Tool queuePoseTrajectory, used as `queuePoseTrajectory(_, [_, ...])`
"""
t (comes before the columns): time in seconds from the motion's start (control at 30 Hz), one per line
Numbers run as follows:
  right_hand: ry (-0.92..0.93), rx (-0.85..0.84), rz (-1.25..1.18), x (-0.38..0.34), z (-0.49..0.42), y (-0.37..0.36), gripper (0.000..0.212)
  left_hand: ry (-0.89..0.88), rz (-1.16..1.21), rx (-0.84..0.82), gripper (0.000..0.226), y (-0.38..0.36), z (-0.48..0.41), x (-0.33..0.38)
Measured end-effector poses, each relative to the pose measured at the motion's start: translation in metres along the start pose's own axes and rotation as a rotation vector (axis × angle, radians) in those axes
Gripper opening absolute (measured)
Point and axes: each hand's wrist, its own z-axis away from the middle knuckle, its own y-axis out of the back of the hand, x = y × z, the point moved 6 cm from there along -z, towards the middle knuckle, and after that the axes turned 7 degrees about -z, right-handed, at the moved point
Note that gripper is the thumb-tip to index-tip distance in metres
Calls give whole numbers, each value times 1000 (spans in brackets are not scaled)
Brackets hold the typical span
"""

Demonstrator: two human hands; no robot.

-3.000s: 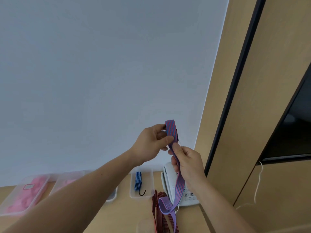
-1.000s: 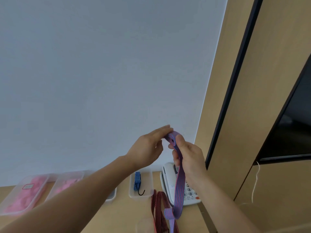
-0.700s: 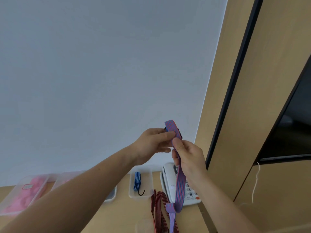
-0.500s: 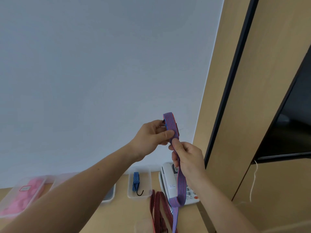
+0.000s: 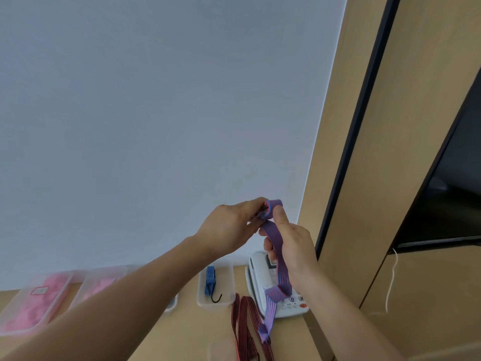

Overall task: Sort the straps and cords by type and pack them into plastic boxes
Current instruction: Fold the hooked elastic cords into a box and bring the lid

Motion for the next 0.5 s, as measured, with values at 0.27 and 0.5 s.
queuePoseTrajectory(0.27, [56,-15,-73,-4,0,-2,60,86,226,48,60,-7,6,-14])
queuePoseTrajectory(0.5, [231,-45,76,-15,-1,-6,42,713,1166,-372,50,-20,2,-6])
